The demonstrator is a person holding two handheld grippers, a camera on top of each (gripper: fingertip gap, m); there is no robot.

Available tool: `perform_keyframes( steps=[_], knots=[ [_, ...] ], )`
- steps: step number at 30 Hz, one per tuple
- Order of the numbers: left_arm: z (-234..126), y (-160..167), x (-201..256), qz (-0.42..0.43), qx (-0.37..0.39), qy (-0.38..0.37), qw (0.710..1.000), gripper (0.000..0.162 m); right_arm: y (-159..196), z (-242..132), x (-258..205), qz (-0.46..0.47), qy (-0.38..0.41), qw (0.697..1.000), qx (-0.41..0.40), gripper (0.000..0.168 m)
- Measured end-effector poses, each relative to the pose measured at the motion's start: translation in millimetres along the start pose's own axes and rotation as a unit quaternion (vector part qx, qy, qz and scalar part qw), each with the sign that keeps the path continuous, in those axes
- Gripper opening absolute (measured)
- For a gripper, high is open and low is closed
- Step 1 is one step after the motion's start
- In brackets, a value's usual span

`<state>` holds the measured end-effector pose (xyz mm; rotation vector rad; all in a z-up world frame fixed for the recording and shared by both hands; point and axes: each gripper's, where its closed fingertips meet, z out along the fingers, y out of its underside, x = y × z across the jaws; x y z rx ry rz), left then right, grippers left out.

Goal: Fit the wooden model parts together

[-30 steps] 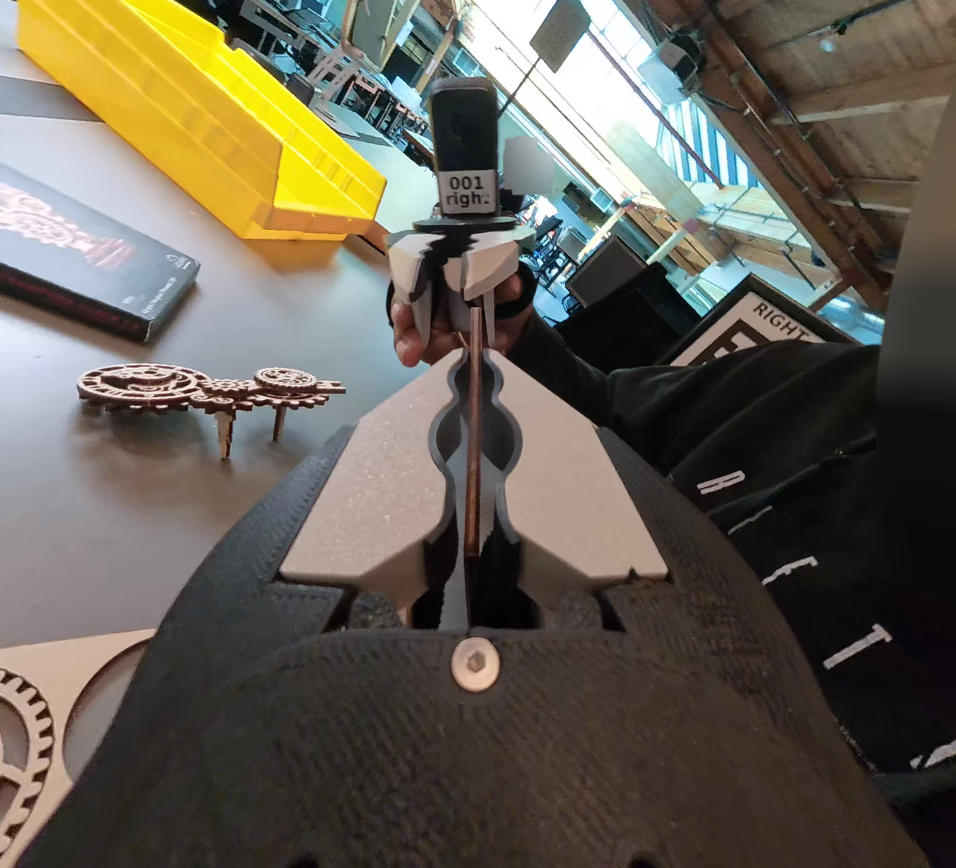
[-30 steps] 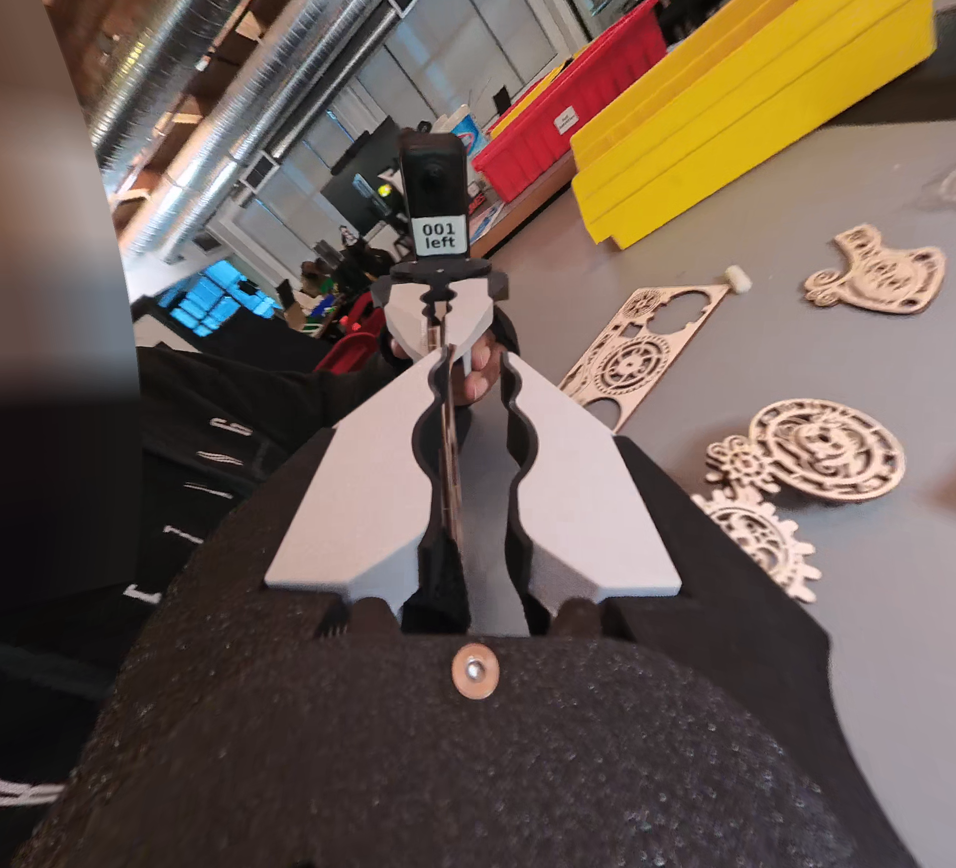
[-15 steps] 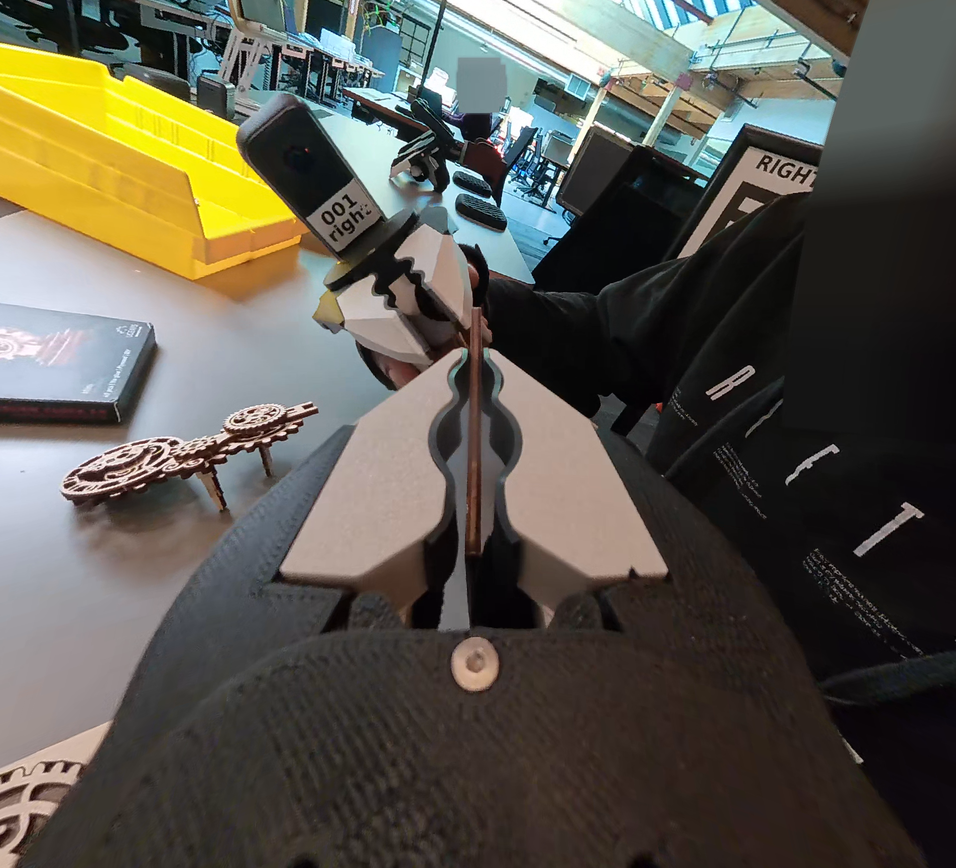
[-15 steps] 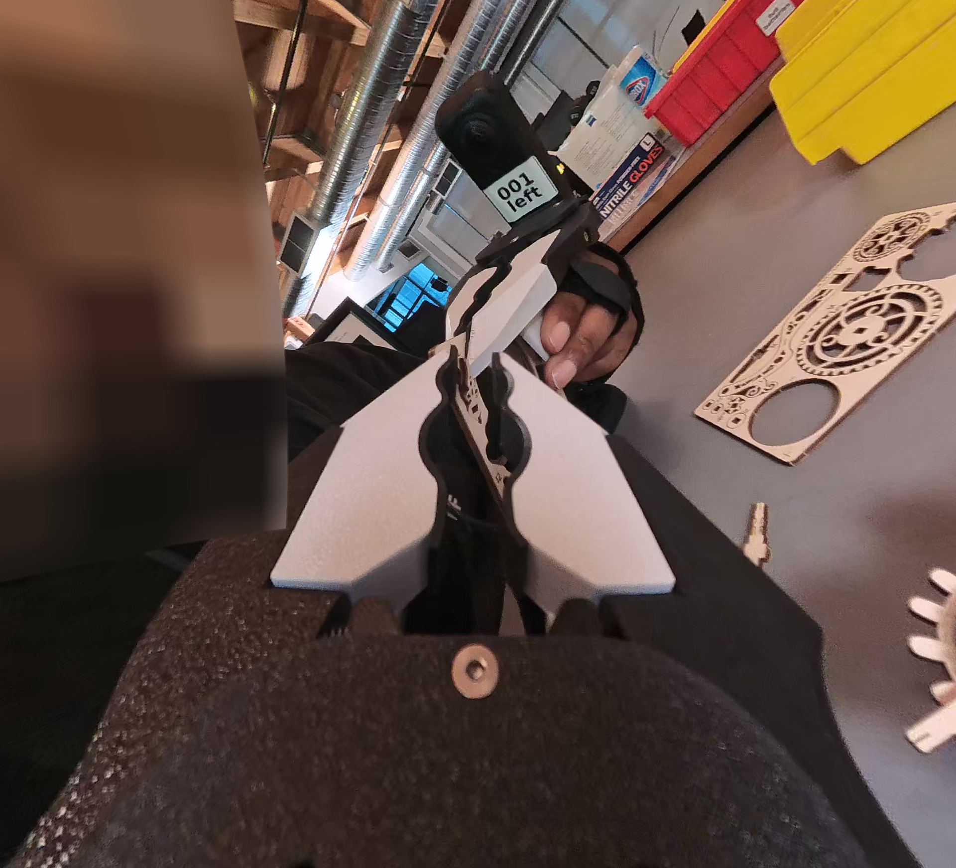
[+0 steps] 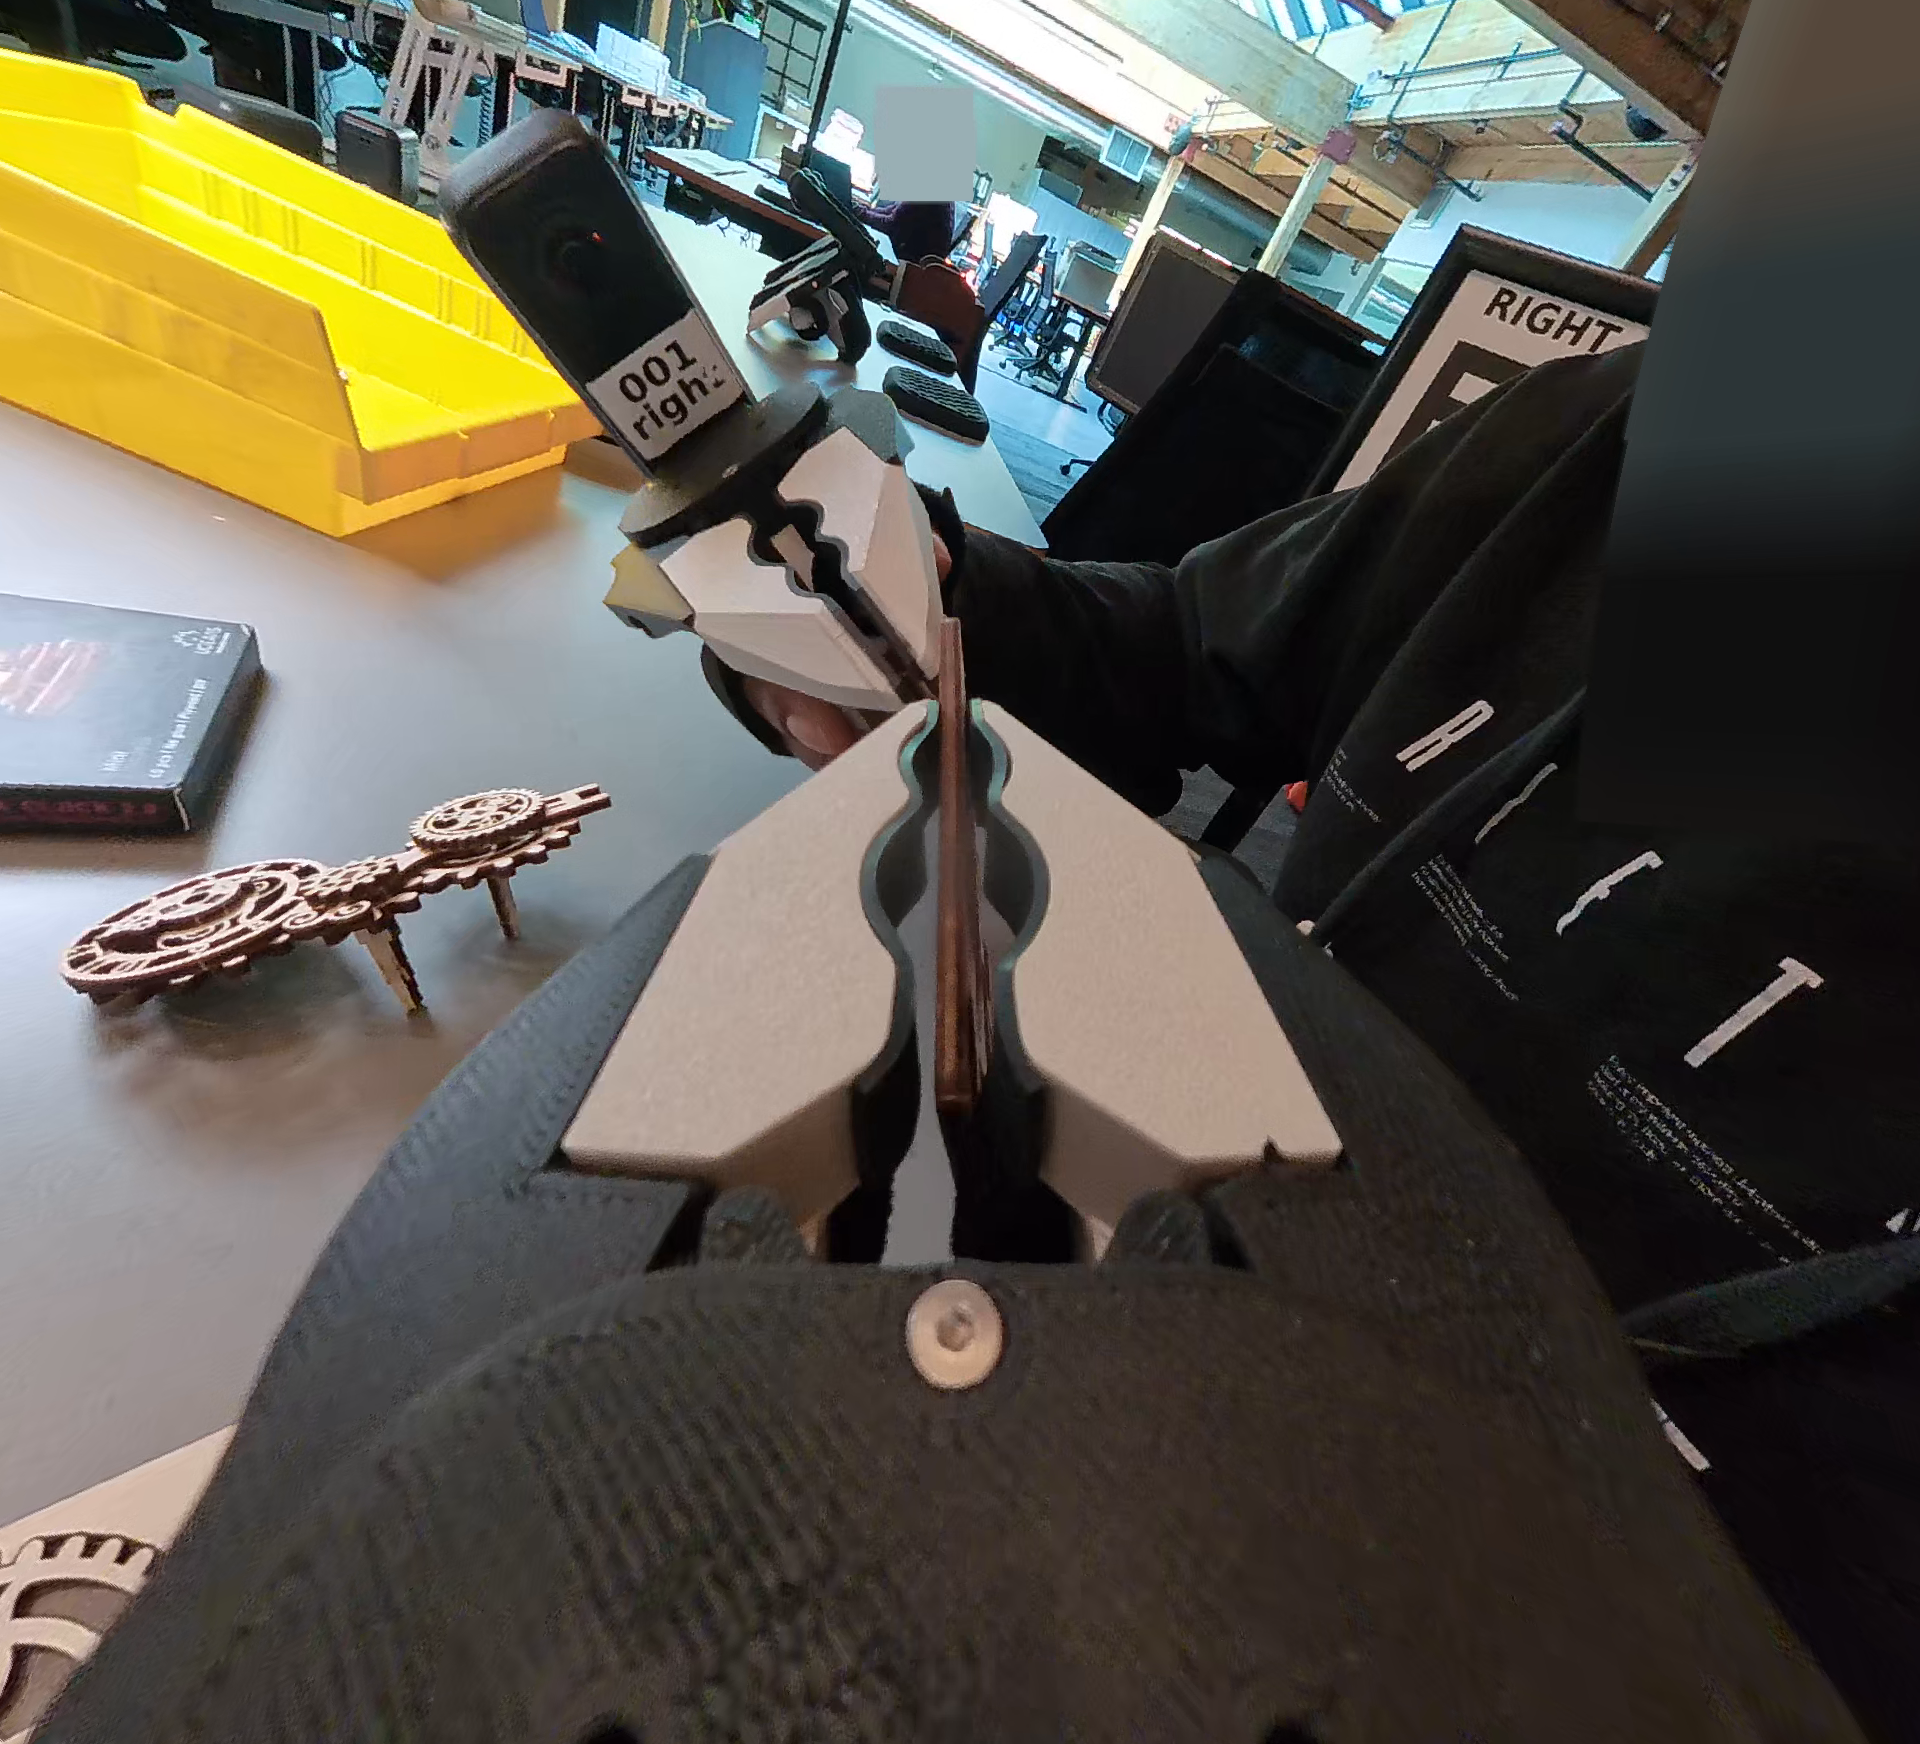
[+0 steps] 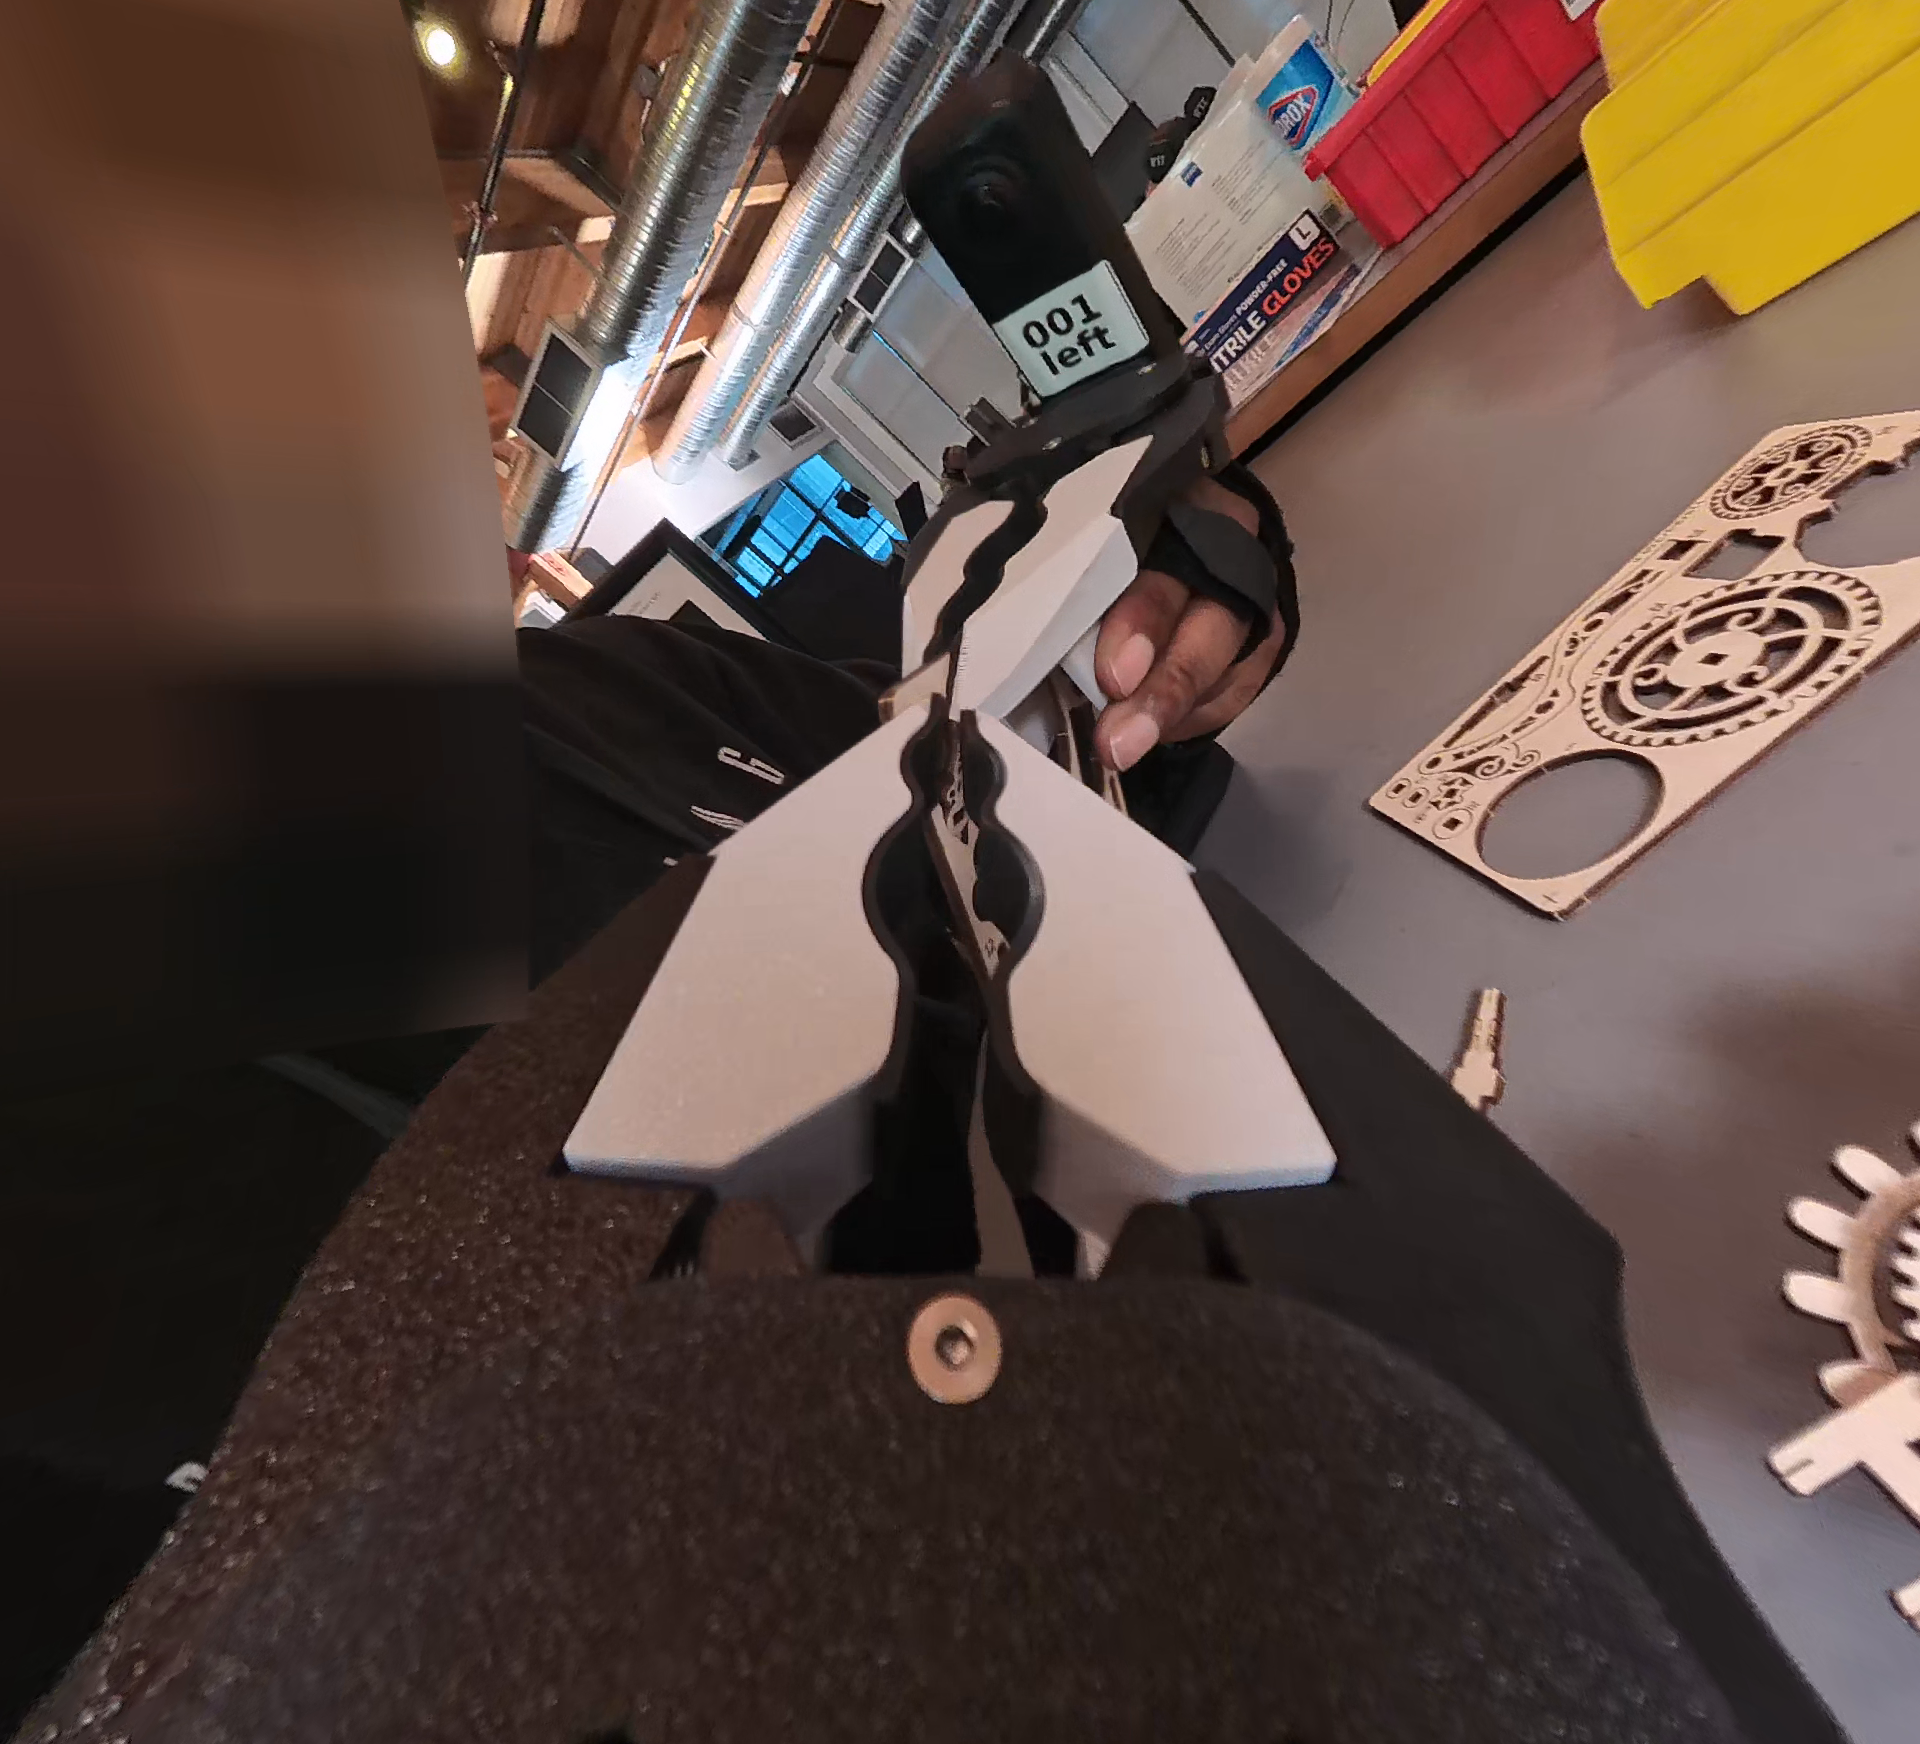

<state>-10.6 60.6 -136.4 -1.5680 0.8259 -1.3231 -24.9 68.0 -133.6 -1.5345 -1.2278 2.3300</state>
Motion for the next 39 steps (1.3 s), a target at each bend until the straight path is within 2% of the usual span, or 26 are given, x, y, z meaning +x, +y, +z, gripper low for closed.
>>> perform_keyframes(
  steps=[1,5,8,14,18,21,24,27,30,34,39],
  knots=[
    [0,0,1,-0.001,0.001,0.003,1.000,0.001,1,0,0,-0.003,0.002,1.000,-0.003,0.001],
    [-4,-15,14,-0.014,0.039,0.043,0.998,0.001,8,-4,20,-0.010,0.046,0.999,-0.020,0.000],
    [-7,-10,2,-0.012,0.024,0.012,1.000,0.002,2,-2,9,-0.015,0.016,1.000,-0.007,0.000],
    [-12,-11,7,-0.041,0.037,0.043,0.998,0.002,-7,-13,19,-0.005,0.035,0.999,0.020,0.000],
    [-30,-21,-6,-0.071,0.047,0.001,0.996,0.001,-8,-21,25,-0.009,0.050,0.998,0.021,0.000],
    [-72,-22,-26,-0.124,0.033,-0.069,0.989,0.002,-6,-31,39,-0.048,0.124,0.991,-0.010,0.000],
    [-144,-12,-51,-0.171,0.035,-0.170,0.970,0.002,-1,-54,56,-0.121,0.239,0.960,-0.078,0.000],
    [-216,18,-72,-0.246,0.015,-0.255,0.935,0.002,0,-78,60,-0.159,0.307,0.931,-0.114,0.000],
    [-264,52,-84,-0.325,-0.009,-0.279,0.904,0.003,7,-91,68,-0.164,0.339,0.916,-0.140,0.000],
    [-293,90,-101,-0.350,-0.063,-0.322,0.877,0.012,11,-94,72,-0.164,0.351,0.910,-0.148,0.000],
    [-300,102,-118,-0.282,-0.129,-0.387,0.869,0.030,10,-97,70,-0.167,0.358,0.909,-0.135,0.000]
  ],
)
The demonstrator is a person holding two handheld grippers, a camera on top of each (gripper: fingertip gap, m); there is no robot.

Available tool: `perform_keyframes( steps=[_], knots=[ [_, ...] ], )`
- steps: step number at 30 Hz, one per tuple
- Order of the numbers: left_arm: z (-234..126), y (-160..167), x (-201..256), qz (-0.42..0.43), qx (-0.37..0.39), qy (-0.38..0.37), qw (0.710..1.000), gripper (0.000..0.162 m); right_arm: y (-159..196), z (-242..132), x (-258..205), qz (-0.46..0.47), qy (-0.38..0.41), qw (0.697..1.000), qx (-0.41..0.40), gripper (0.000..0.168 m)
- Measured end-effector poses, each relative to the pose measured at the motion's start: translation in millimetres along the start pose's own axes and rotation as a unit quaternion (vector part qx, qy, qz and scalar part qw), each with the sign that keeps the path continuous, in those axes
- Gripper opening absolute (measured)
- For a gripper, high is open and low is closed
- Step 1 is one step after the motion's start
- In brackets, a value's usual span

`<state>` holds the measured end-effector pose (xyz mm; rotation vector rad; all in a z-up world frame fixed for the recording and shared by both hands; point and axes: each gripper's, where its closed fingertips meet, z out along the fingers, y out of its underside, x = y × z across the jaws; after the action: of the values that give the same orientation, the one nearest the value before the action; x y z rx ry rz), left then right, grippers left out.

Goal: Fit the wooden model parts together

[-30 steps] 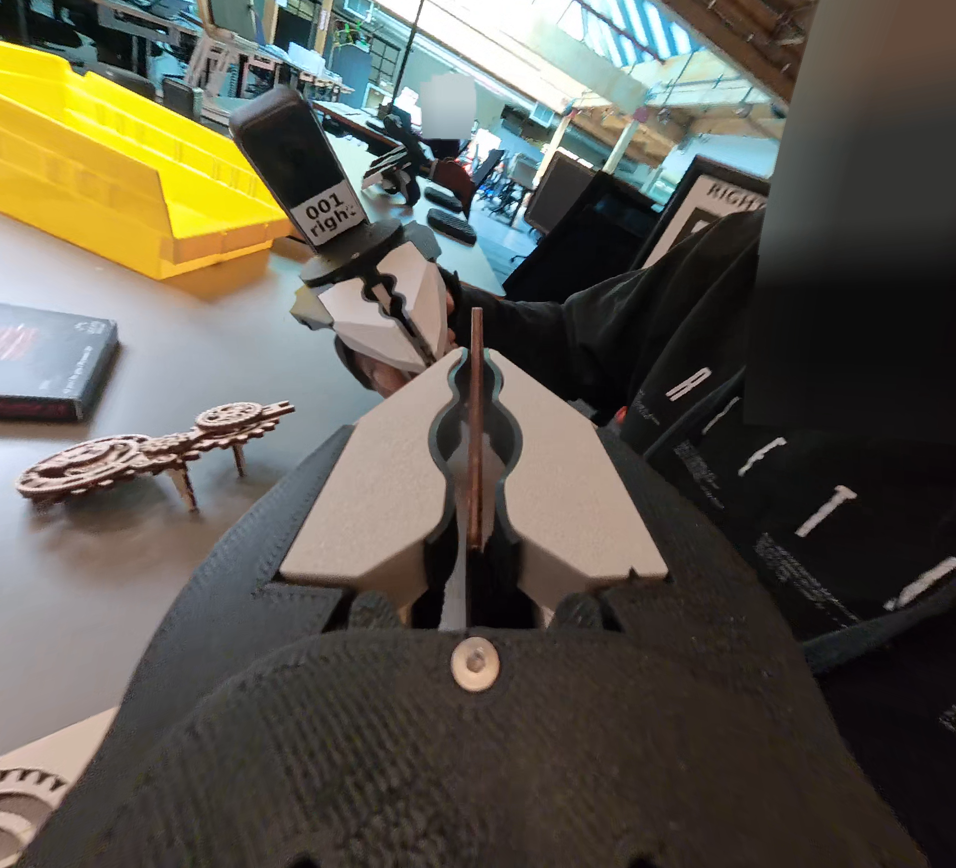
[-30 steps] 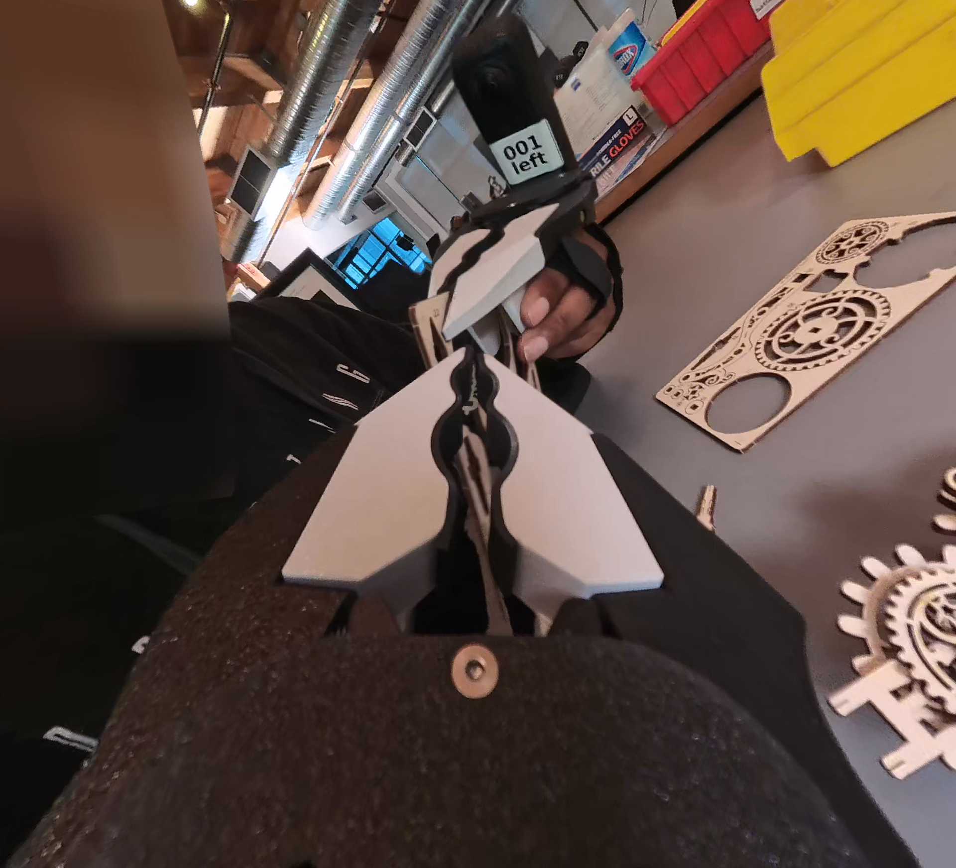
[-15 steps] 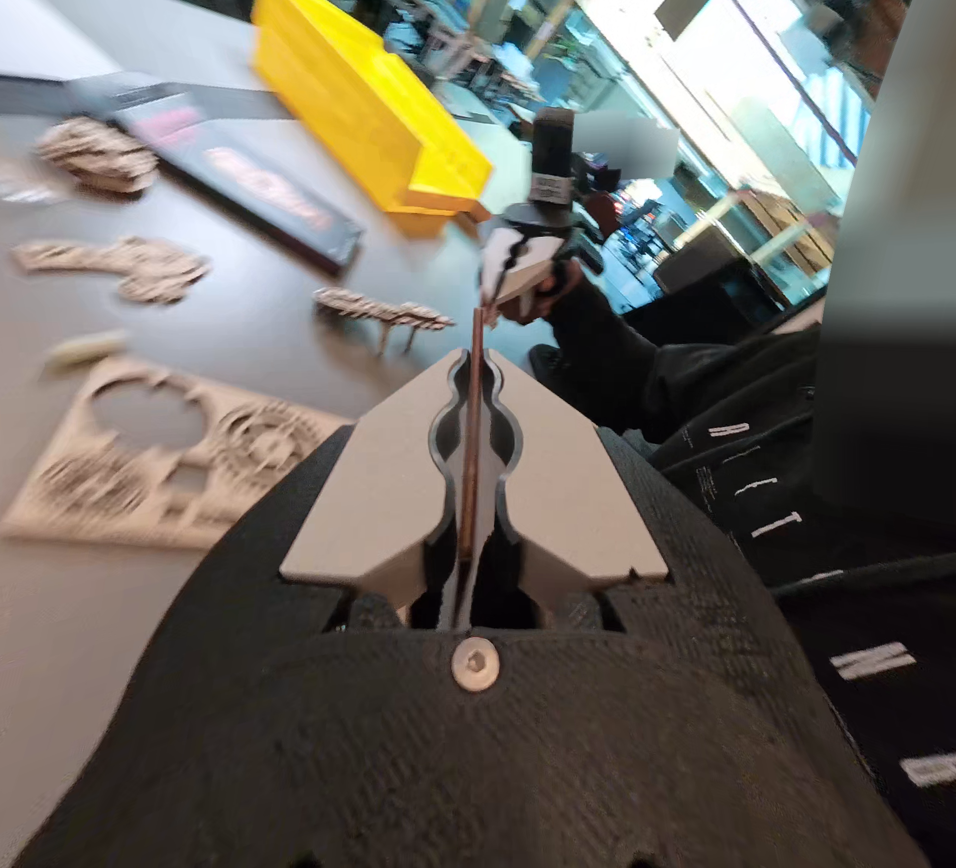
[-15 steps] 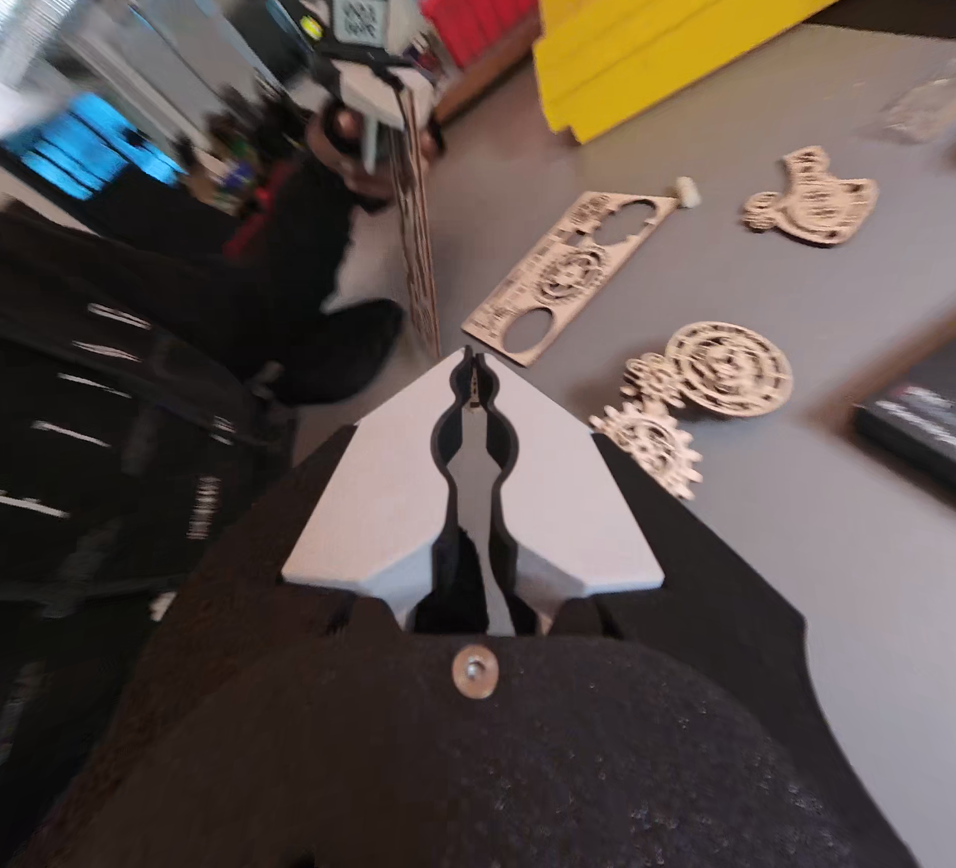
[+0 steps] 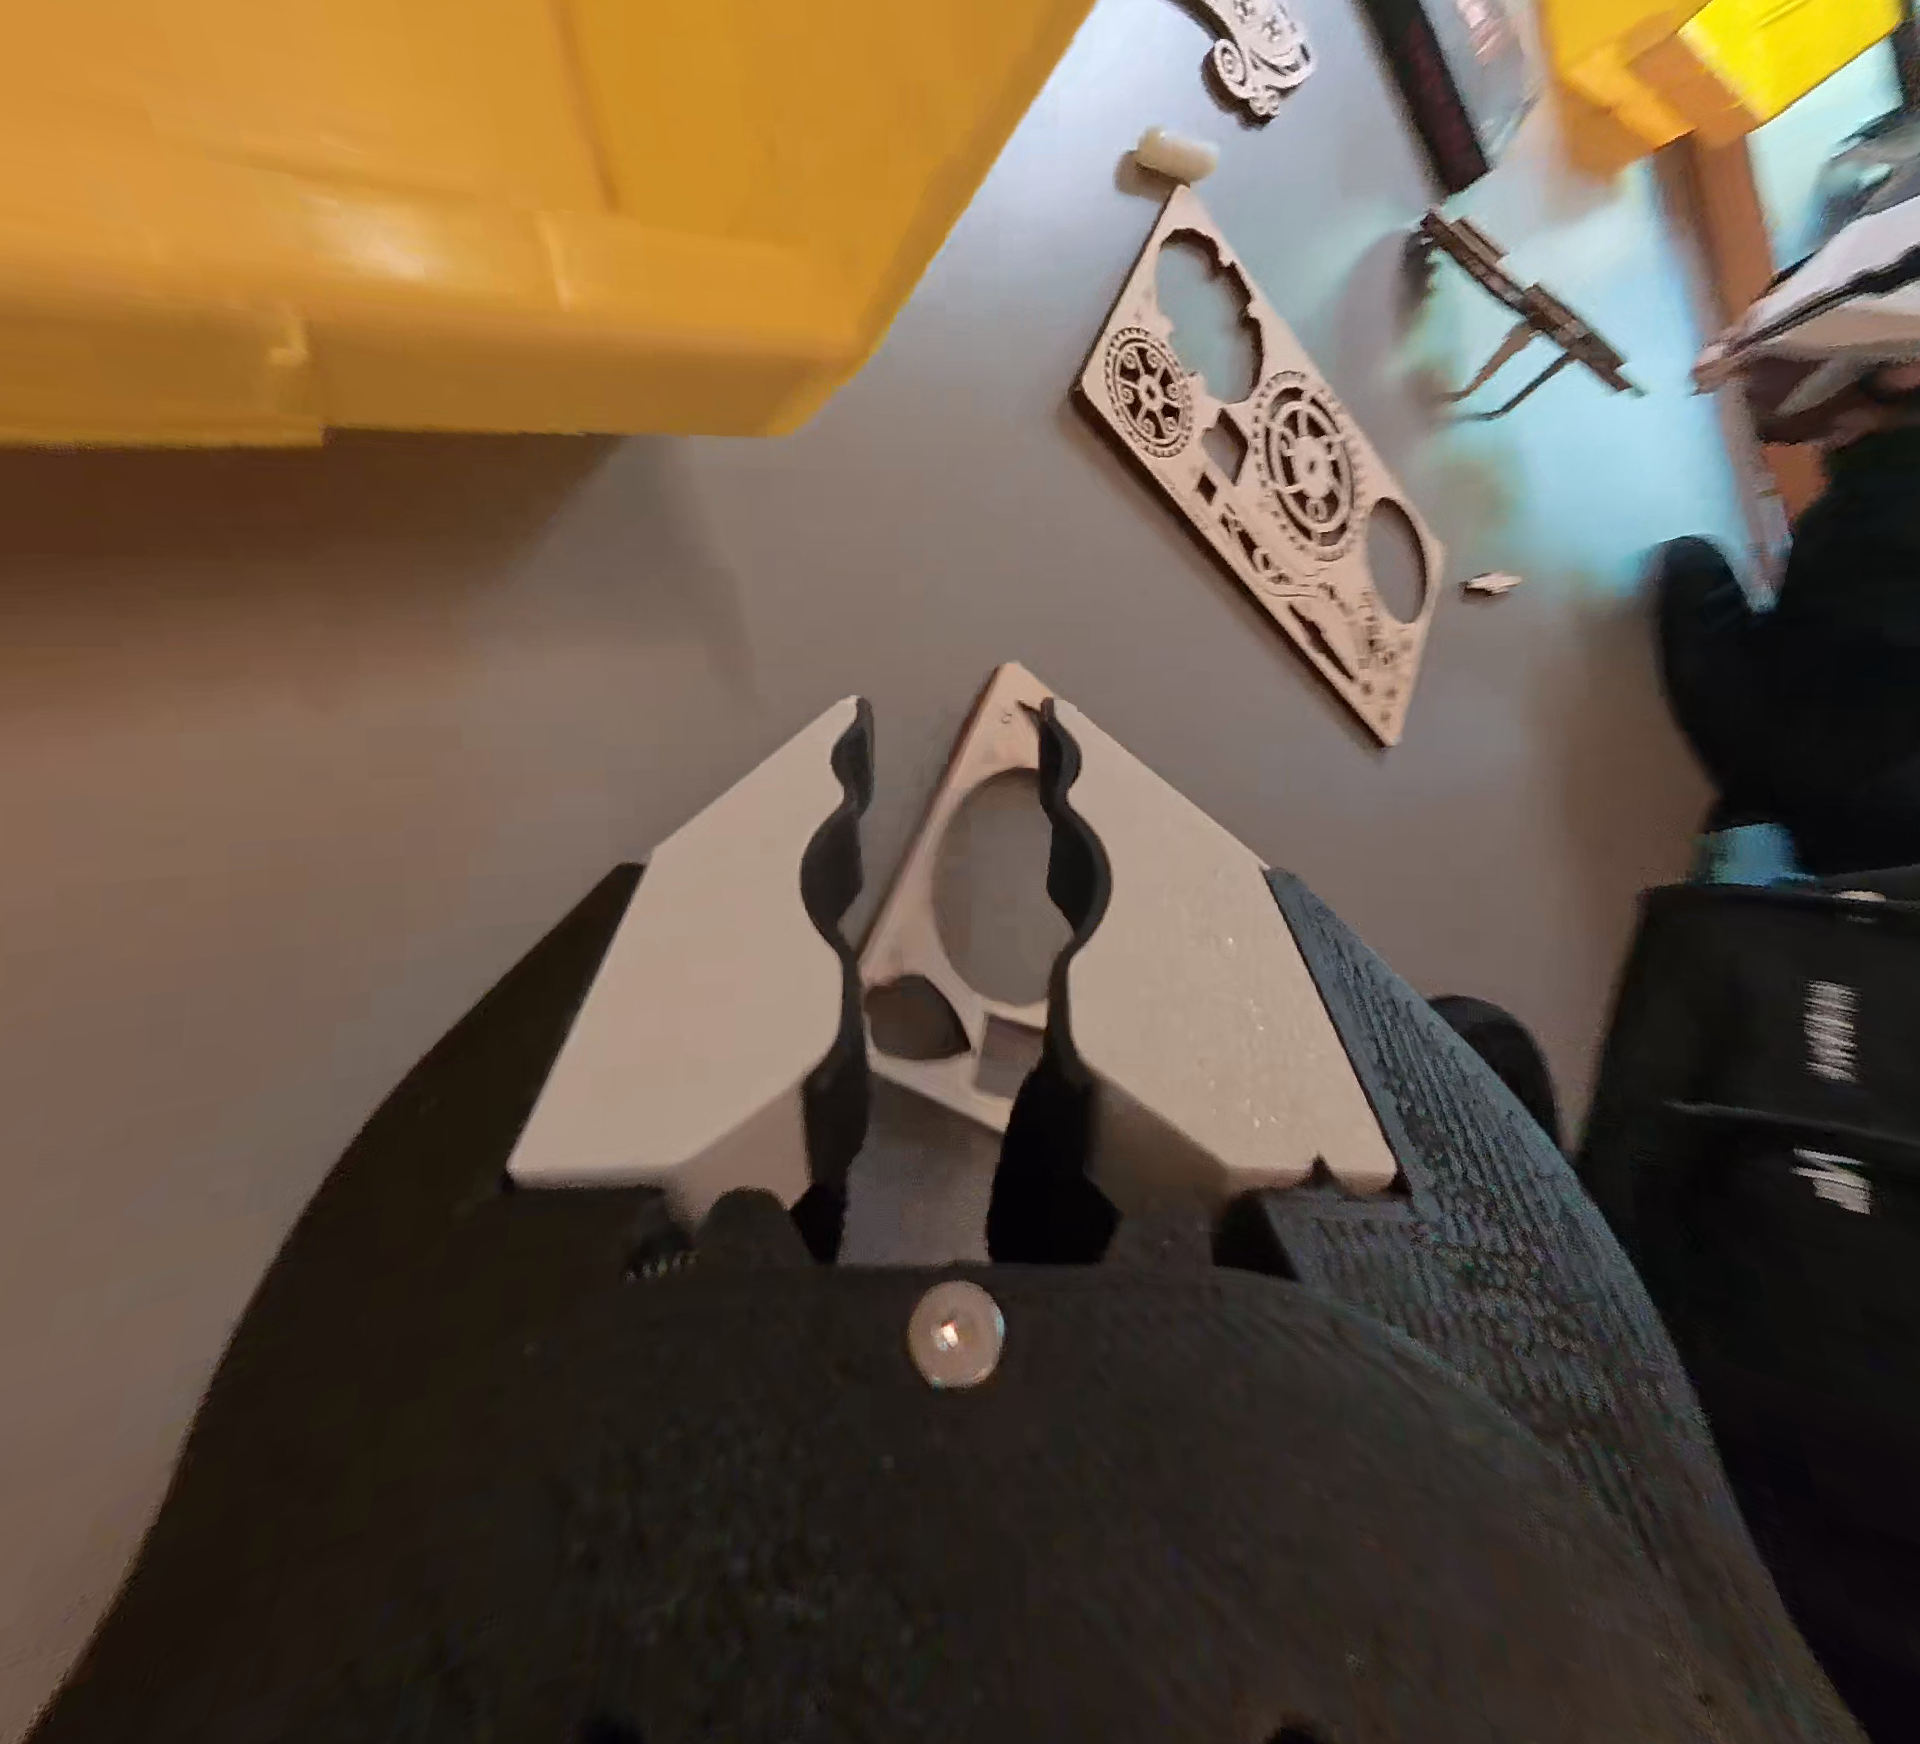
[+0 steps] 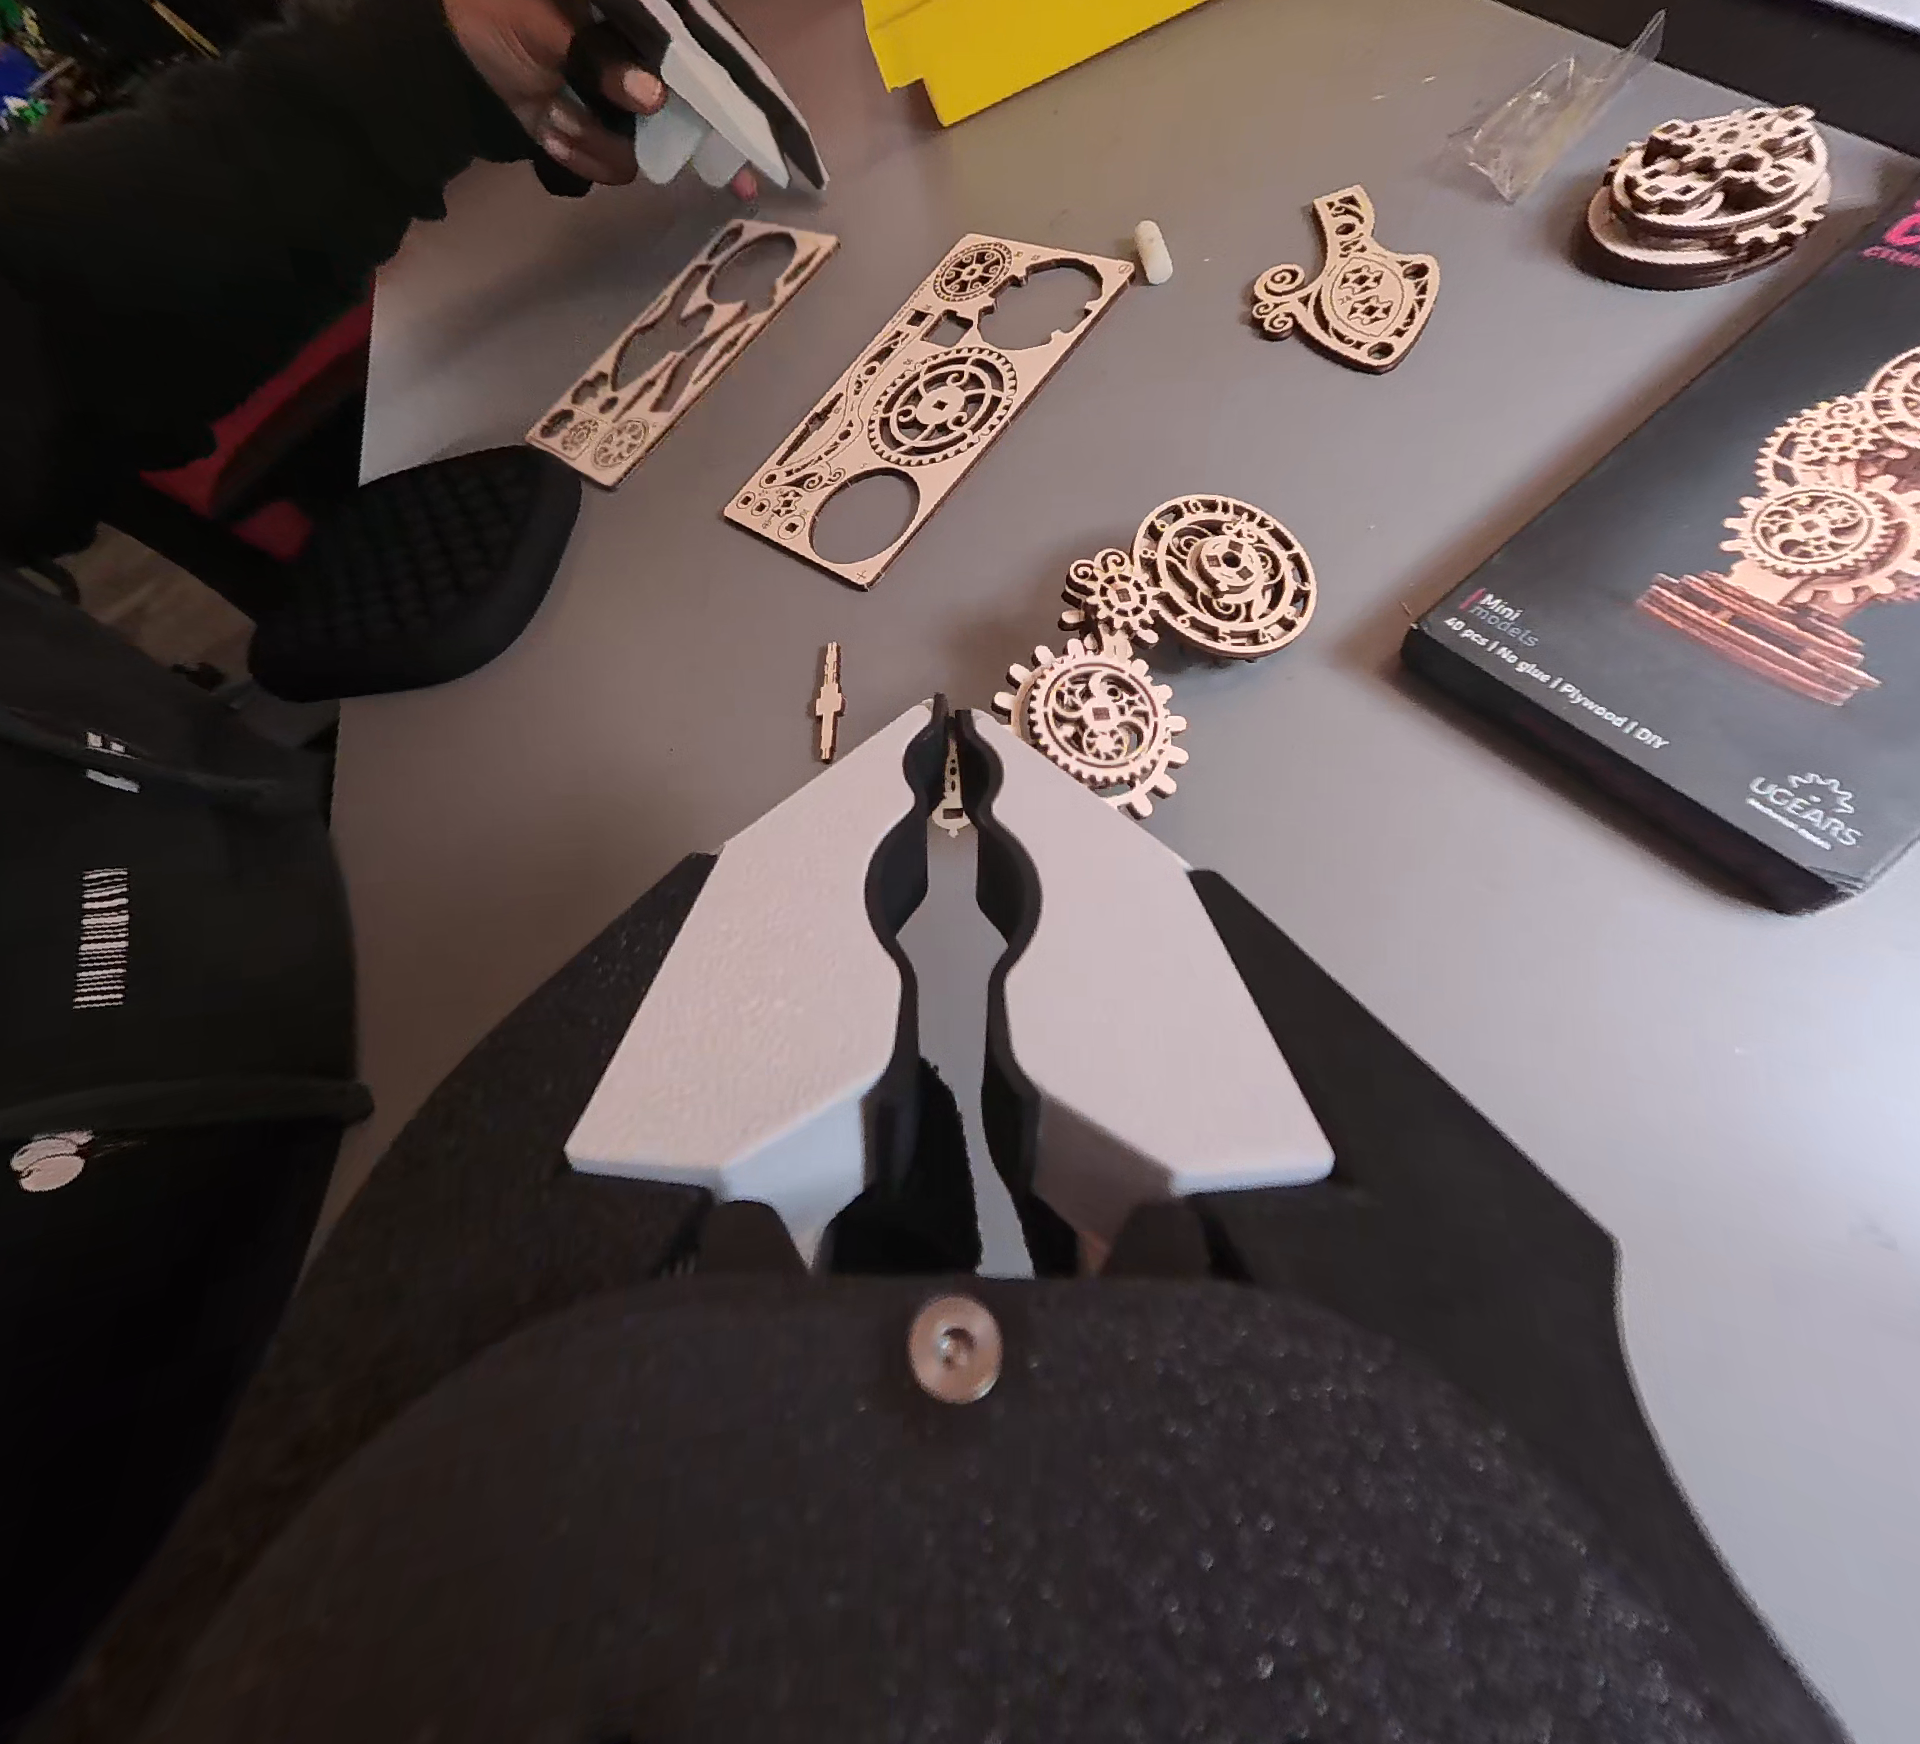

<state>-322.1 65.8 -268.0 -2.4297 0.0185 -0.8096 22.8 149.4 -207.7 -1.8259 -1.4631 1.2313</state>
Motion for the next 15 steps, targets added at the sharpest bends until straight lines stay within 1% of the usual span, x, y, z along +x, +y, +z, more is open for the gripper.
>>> perform_keyframes(
  steps=[3,5,6,8,10,11,13,15],
  knots=[
    [-11,-18,-9,0.080,0.035,-0.100,0.991,0.039,1,-4,1,0.003,0.003,1.000,0.007,0.000],
    [-19,-23,6,0.122,0.047,-0.124,0.984,0.045,1,-7,2,0.003,0.008,1.000,0.013,0.000],
    [-20,-19,18,0.138,0.041,-0.127,0.981,0.048,1,-9,3,0.003,0.010,1.000,0.018,0.000],
    [-17,2,37,0.178,0.008,-0.138,0.974,0.056,0,-12,4,0.004,0.016,1.000,0.026,0.000],
    [-9,32,57,0.229,-0.032,-0.139,0.963,0.064,0,-14,6,0.003,0.019,0.999,0.031,0.000],
    [-6,46,66,0.254,-0.048,-0.138,0.956,0.063,0,-14,6,0.004,0.019,0.999,0.033,0.000],
    [-1,78,81,0.293,-0.091,-0.127,0.943,0.057,1,-15,6,0.007,0.017,0.999,0.036,0.000],
    [-1,103,88,0.311,-0.125,-0.117,0.935,0.056,0,-14,5,0.009,0.013,0.999,0.040,0.000]
  ],
)
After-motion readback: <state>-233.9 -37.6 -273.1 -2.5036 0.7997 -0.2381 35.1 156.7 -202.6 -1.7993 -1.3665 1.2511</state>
